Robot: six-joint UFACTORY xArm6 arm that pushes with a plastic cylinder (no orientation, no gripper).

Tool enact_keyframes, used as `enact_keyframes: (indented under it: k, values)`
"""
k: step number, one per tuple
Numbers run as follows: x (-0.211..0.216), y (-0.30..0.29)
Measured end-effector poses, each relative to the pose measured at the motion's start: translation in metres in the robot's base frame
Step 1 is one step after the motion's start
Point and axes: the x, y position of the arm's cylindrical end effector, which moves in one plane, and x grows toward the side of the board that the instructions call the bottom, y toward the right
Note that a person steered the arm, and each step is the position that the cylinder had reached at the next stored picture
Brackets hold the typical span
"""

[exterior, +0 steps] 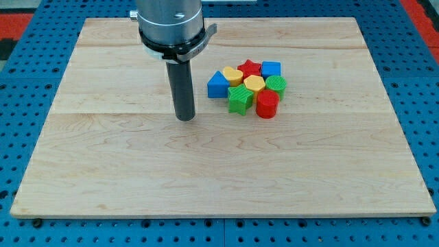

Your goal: Push the yellow heart with red star into blue cube

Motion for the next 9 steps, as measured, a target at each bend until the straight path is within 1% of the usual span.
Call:
enact_keyframes:
  k: [1, 2, 3, 5, 6, 7, 8, 9]
  values:
    - [0.001, 0.000]
    - [0.007, 0.014]
    - [0.008, 0.060]
    - [0.028, 0.143]
    - [0.026, 0.214]
    - [0.005, 0.247]
    - [-0.024, 0.260]
    - [-0.050, 0.260]
